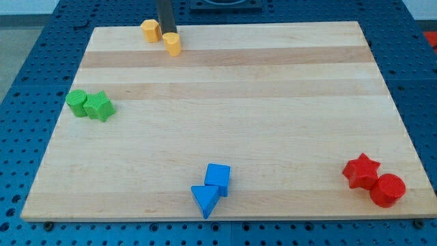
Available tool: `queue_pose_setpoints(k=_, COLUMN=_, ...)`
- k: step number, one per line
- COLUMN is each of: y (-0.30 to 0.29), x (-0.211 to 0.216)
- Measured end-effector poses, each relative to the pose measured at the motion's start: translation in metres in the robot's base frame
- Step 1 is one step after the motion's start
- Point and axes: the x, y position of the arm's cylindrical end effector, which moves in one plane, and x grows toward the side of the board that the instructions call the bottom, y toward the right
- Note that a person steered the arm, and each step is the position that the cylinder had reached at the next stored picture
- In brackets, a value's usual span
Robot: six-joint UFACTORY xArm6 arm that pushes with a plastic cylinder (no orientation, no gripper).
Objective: Push the yellow hexagon slightly left
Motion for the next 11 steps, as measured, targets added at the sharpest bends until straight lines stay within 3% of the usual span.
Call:
queue_pose_setpoints(k=3, y=0.003, x=-0.014)
queue_pose_setpoints(k=6, y=-0.068, x=-0.014)
queue_pose_setpoints(k=11, y=-0.094, x=-0.015)
